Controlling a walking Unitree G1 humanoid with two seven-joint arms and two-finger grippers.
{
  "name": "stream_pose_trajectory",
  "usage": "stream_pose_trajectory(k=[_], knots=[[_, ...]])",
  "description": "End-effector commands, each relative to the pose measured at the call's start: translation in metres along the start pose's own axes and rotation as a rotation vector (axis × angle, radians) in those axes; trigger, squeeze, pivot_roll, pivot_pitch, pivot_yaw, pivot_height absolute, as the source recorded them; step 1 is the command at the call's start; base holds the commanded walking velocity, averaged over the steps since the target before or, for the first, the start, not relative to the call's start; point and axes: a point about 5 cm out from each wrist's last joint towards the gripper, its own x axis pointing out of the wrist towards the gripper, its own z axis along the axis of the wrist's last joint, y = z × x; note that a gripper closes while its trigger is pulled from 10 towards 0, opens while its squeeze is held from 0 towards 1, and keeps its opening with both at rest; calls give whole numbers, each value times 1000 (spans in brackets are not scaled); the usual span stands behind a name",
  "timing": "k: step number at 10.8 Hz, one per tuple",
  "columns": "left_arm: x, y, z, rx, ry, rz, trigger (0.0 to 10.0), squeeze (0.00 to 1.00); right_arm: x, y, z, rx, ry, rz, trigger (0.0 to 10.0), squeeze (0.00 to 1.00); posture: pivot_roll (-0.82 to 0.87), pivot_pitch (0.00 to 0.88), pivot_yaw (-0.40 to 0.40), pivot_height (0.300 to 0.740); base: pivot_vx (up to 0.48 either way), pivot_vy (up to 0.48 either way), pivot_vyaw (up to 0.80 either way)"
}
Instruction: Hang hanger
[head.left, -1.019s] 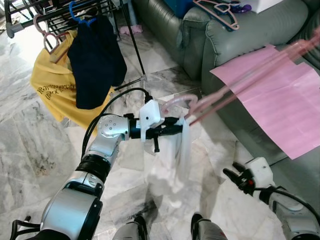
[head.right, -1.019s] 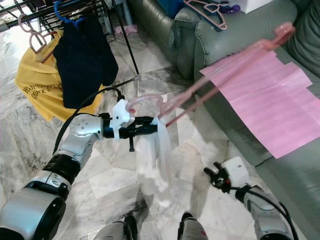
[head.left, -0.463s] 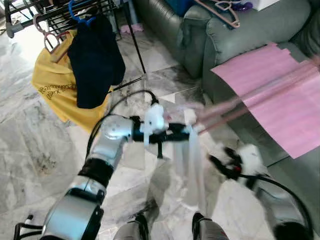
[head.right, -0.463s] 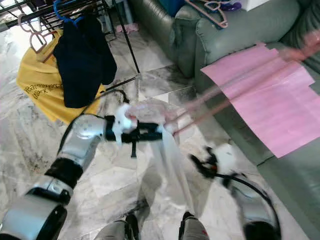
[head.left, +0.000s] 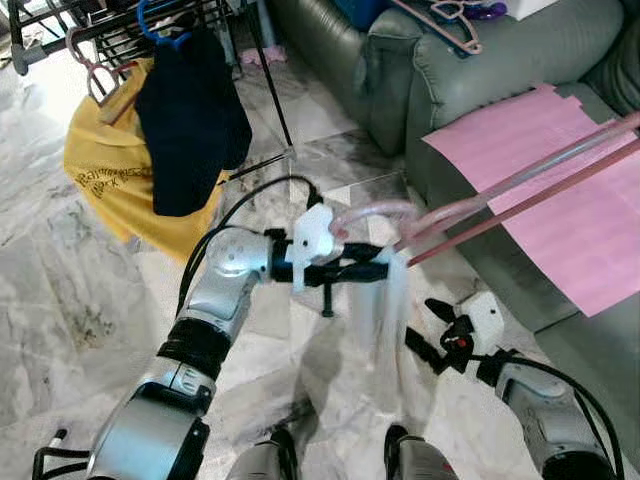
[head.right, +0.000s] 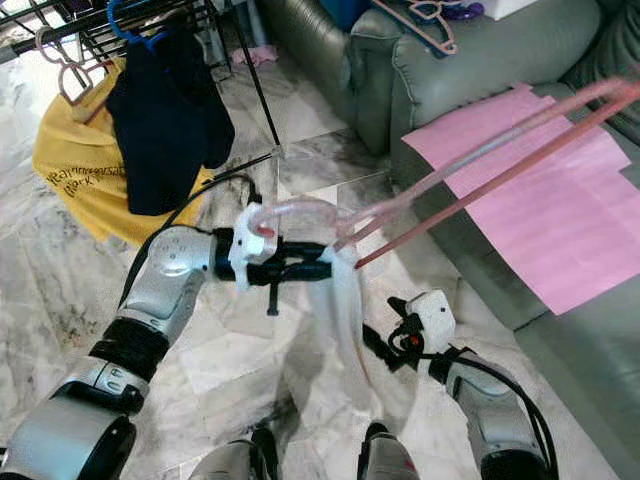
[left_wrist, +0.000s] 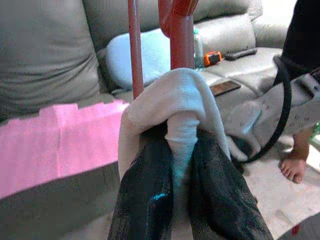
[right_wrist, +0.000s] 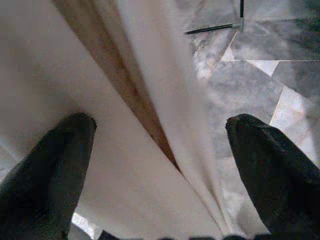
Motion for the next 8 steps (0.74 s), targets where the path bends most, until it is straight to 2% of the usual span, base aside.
stream_pose_trajectory(k=[1,3,5,6,7,8], knots=[[1,-2,4,10,-20,-12,10000,0,3,6,-3,14,10,26,10000,1000,-147,234,125,740,0,0,0],[4,-7,12,2,-44,-55,10000,0,8,1,0,-7,21,4,10000,1000,-142,231,124,740,0,0,0],[-7,-5,2,-13,7,-20,10000,0,2,-10,14,-7,-31,-20,10000,1000,-133,231,121,740,0,0,0],[-8,-5,3,-19,8,-19,10000,0,-1,-12,14,-2,-38,-26,10000,961,-133,233,119,740,0,0,0],[-9,-6,3,-24,17,-20,10000,0,-2,-13,14,-7,-40,-19,10000,663,-135,233,120,740,0,0,0],[-10,-7,1,-27,24,-25,10000,0,-4,-14,20,4,-74,-12,10000,553,-138,234,122,740,0,0,0]])
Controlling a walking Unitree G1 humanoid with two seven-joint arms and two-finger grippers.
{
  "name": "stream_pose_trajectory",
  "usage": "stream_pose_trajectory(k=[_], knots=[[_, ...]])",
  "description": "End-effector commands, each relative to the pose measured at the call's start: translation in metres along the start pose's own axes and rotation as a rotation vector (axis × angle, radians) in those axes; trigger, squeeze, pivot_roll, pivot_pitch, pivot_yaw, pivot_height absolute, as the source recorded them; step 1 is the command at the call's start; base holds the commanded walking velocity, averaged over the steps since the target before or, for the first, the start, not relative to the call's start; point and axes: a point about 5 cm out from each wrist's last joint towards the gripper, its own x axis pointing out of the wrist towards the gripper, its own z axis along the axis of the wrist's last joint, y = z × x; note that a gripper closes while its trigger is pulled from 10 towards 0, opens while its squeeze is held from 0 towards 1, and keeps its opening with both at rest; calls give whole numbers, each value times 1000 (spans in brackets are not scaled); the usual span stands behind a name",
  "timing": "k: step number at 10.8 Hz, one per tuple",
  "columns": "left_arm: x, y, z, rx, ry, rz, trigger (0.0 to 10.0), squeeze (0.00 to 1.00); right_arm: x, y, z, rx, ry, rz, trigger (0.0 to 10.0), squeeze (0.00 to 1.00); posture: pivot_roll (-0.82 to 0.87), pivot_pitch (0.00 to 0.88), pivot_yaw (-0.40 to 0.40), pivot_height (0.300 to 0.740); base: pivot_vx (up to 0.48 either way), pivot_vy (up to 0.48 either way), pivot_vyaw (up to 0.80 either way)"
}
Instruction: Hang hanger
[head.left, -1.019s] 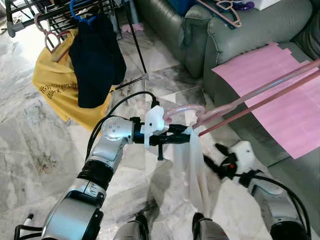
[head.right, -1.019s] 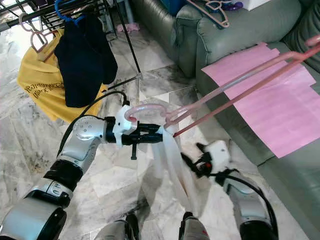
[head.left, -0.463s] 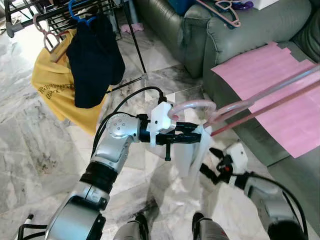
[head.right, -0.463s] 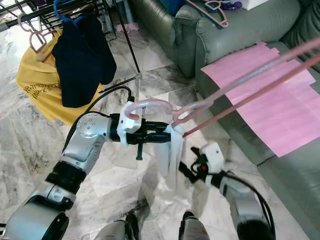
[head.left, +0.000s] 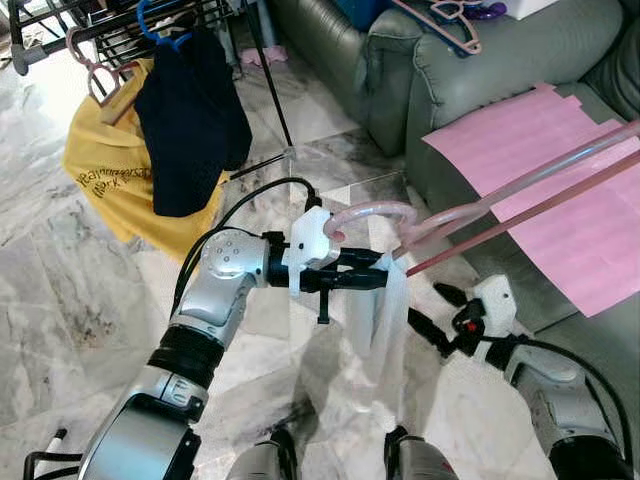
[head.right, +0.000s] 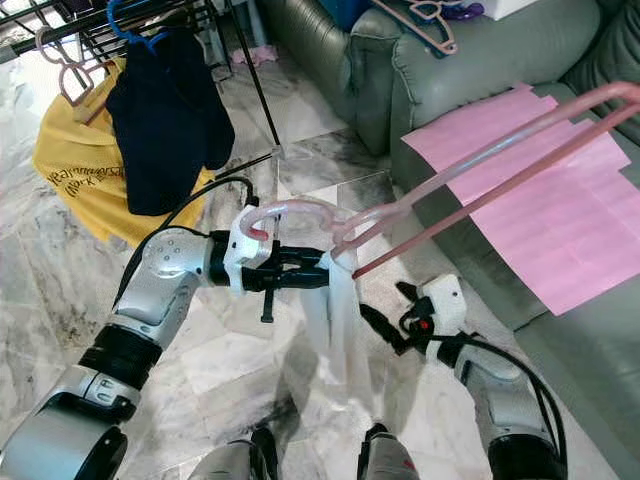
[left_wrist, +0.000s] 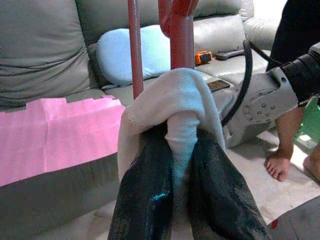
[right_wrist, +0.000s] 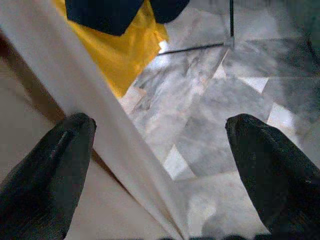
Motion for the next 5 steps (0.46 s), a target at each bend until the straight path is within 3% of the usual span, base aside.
stream_pose_trajectory(k=[1,4,5], knots=[[-1,-1,3,21,3,-5,10000,0,-2,-1,-2,11,3,-7,10000,518,-139,234,122,740,0,0,0],[9,-6,8,28,-32,-34,10000,0,5,9,-3,24,6,39,10000,443,-142,233,127,740,0,0,0],[12,-5,9,32,-38,-30,10000,0,9,16,-5,35,11,70,10000,345,-141,234,126,740,0,0,0]])
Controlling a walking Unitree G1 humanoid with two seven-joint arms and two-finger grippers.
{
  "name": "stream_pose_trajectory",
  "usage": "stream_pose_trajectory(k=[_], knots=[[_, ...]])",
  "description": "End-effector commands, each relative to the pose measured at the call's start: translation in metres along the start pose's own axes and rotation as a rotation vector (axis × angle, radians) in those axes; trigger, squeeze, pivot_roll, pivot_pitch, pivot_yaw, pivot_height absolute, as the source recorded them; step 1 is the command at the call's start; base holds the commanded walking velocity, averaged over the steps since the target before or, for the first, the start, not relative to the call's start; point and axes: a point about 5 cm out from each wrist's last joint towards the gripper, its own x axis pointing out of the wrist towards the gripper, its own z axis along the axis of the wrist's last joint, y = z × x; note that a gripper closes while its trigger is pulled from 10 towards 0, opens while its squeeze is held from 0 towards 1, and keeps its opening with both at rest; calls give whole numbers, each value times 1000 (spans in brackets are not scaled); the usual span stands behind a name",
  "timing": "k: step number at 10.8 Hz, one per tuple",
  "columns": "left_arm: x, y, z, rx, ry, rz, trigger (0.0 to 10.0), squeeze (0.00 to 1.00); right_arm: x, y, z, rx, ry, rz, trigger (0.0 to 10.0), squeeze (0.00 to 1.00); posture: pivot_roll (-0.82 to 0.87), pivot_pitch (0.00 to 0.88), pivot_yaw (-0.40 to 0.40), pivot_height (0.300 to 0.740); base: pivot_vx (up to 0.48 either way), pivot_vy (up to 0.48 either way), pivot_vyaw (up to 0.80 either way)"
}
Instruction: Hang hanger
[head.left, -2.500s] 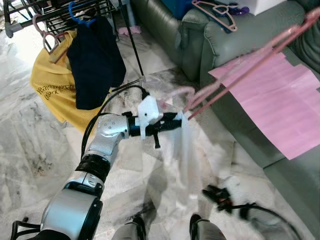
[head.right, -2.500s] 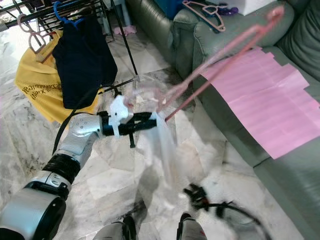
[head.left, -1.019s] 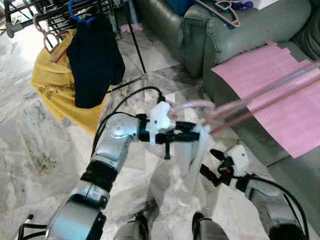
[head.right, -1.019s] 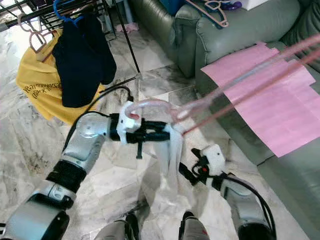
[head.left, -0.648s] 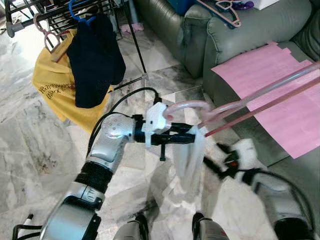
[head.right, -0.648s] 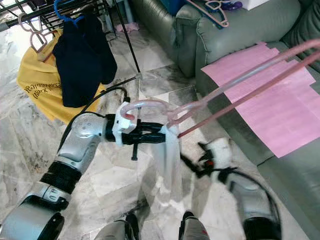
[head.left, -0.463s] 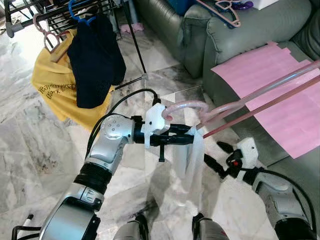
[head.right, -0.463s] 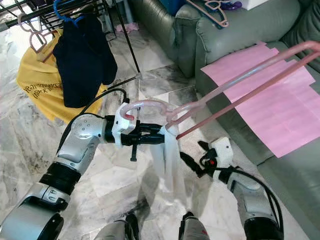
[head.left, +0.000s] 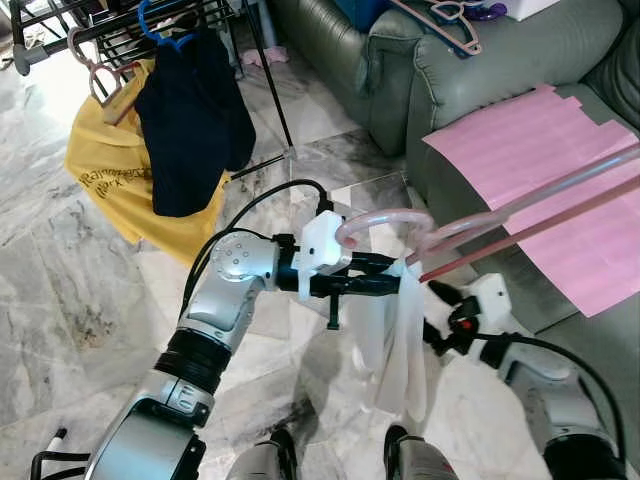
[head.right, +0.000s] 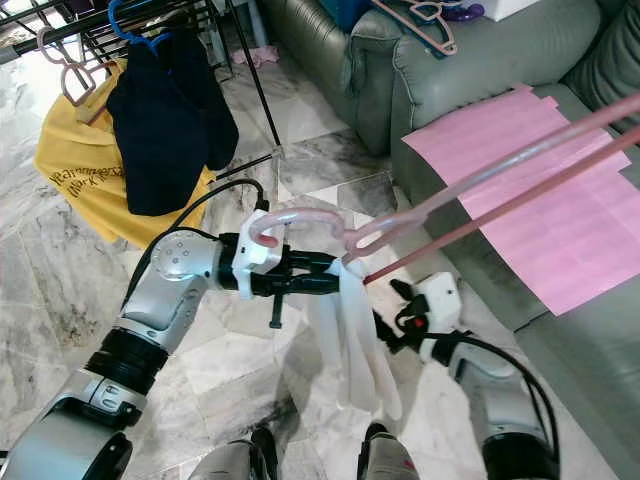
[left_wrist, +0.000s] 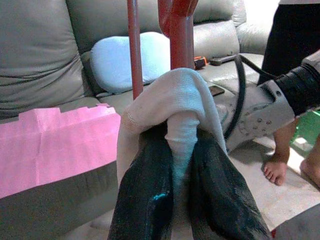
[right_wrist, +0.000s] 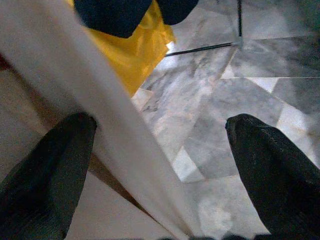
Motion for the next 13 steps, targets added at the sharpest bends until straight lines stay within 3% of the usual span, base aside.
stream_pose_trajectory(k=[1,4,5,7,10,11,12,13], knots=[[2,0,7,24,-24,-2,10000,0,4,11,-5,15,17,60,10000,290,-141,234,126,740,0,0,0],[4,1,9,36,-32,3,10000,0,10,21,-7,31,30,121,10000,188,-139,235,126,740,0,0,0],[6,0,13,42,-41,-10,10000,0,12,19,-8,25,34,97,10000,176,-138,236,126,740,0,0,0],[11,-5,33,44,-104,-65,10000,0,18,2,-14,5,82,-76,10000,114,-138,236,126,740,0,0,0],[17,-4,62,49,-190,-85,10000,0,32,4,-24,83,99,-149,10000,0,-124,236,125,740,0,0,0],[19,-6,65,44,-205,-86,10000,0,37,5,-28,110,111,-171,8431,0,-124,236,123,740,0,0,0],[19,-4,68,49,-216,-74,10000,0,36,5,-35,135,153,-195,0,0,-125,235,117,740,0,0,0],[18,-1,71,55,-221,-63,10000,0,33,5,-41,158,175,-210,0,0,-125,236,115,740,0,0,0]])
